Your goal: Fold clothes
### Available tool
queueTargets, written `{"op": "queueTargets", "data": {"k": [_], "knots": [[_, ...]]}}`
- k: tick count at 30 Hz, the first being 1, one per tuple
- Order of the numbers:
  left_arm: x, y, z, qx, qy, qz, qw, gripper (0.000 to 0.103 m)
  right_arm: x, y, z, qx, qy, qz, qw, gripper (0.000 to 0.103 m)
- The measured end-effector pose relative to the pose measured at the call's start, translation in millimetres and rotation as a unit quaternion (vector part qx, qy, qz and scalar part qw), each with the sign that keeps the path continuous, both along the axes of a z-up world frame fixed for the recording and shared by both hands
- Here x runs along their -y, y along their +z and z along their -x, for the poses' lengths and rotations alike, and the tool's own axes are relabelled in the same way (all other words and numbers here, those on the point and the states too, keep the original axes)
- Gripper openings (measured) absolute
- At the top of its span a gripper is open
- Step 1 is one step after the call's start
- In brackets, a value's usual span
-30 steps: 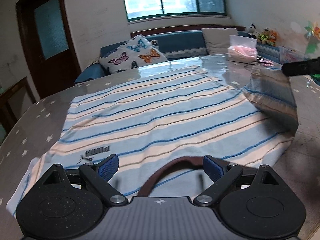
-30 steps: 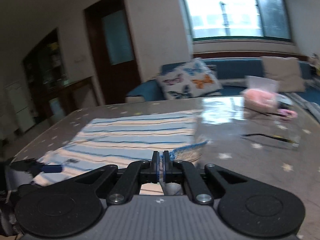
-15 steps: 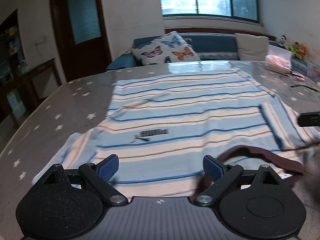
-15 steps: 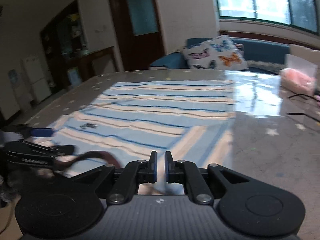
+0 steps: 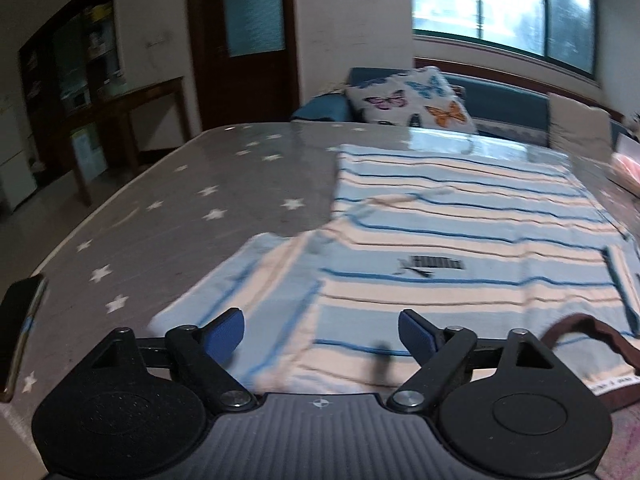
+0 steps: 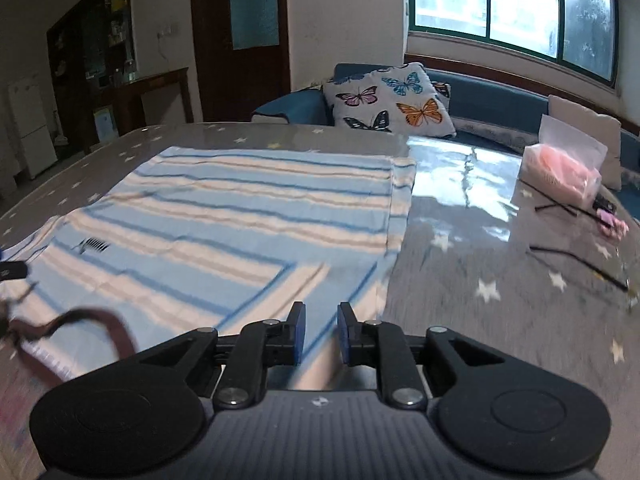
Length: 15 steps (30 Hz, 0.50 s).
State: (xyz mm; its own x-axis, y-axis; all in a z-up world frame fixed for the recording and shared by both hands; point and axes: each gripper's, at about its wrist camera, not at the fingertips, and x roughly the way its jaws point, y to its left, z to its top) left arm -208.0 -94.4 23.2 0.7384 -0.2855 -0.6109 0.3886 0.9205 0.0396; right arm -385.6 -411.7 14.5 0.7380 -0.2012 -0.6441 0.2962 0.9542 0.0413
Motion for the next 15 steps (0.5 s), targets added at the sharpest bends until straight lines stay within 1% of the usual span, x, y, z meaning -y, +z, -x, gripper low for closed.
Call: {"op": "queueTargets", "data": {"k": [3,5,7,9,11,15], "knots": [[-18.4,-1.0,-8.6,-0.007,0.029,0.005,0.9995,0.079,4.3,-1.5,-11.2,-0.001,-0.003,0.005,1.000,0.017],[-31.0,-2.8,-14.5,-0.014,0.050,0.006,0.9986,0.073,7.2,-2.4,-18.7,-0.002,-0.005,0.009,1.000,0.017],[-44.3,-5.4,-21.4,-0.022,0.073,0.008,0.9971,0.071,10.1,-3.4,-26.2,-0.003,-0.007,0.012,1.000,0.019],[-56.6,-8.5,-29.0,-0.034,0.094,0.016,0.9948,0.068,12.9,-4.4,-33.6,-0.004,-0.009,0.016,1.000,0.024],[-68.2,-12.4,-37.6,-0.049,0.113,0.030,0.9919,0.063,11.2,-3.5,-37.9,-0.004,-0.005,0.021,1.000,0.026],[-74.1,-12.4,-43.7,-0.050,0.115,0.040,0.9913,0.058,-7.4,3.9,-36.2,-0.001,0.022,0.026,0.999,0.027]]}}
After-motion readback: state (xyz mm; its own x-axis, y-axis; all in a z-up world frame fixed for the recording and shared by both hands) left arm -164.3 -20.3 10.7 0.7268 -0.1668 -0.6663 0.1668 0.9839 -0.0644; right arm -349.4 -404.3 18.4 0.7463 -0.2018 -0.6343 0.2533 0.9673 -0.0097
